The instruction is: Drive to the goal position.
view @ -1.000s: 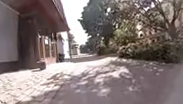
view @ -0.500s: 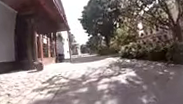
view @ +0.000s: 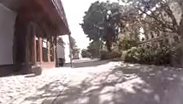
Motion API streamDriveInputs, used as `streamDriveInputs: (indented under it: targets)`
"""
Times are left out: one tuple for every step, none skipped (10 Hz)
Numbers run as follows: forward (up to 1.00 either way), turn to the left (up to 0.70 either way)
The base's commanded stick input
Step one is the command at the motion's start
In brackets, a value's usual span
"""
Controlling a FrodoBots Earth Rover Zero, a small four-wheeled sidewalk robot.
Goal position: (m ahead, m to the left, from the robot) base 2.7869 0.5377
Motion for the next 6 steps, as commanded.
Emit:
streamDriveInputs:
  targets:
    - [0.85, 0.00]
    - [0.85, 0.00]
    - [0.85, 0.00]
    - [0.85, 0.00]
    - [0.85, 0.00]
    - [0.85, 0.00]
